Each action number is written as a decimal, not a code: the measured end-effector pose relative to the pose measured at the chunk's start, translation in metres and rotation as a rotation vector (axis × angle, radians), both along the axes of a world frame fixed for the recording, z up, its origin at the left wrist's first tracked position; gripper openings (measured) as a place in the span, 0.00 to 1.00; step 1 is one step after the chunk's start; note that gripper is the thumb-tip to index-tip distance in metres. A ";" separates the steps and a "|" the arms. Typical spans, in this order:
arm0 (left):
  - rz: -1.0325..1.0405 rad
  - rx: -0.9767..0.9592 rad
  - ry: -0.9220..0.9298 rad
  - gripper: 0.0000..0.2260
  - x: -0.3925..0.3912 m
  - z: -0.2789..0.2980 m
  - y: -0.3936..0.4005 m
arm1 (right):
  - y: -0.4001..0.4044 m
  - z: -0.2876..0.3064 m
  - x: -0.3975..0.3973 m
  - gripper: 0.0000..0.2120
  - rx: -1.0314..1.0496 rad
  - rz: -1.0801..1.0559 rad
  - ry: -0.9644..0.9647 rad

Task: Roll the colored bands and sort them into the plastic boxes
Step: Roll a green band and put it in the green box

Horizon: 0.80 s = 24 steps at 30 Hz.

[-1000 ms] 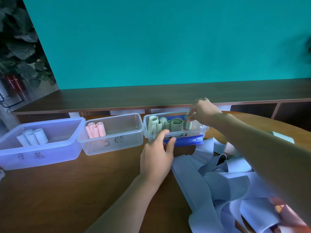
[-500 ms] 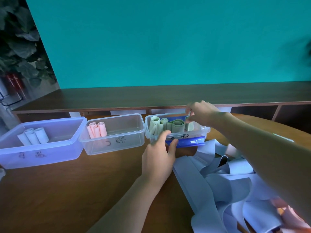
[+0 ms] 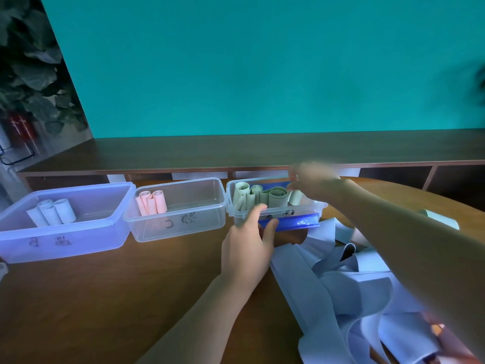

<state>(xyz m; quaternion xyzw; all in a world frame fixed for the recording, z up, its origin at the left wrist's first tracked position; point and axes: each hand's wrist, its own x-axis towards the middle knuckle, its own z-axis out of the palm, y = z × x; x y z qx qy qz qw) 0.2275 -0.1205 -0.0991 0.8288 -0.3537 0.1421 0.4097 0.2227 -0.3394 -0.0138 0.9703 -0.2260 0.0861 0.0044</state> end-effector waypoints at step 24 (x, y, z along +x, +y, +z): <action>-0.011 0.017 -0.008 0.24 0.002 -0.001 0.001 | -0.015 0.012 0.001 0.16 -0.103 0.224 0.208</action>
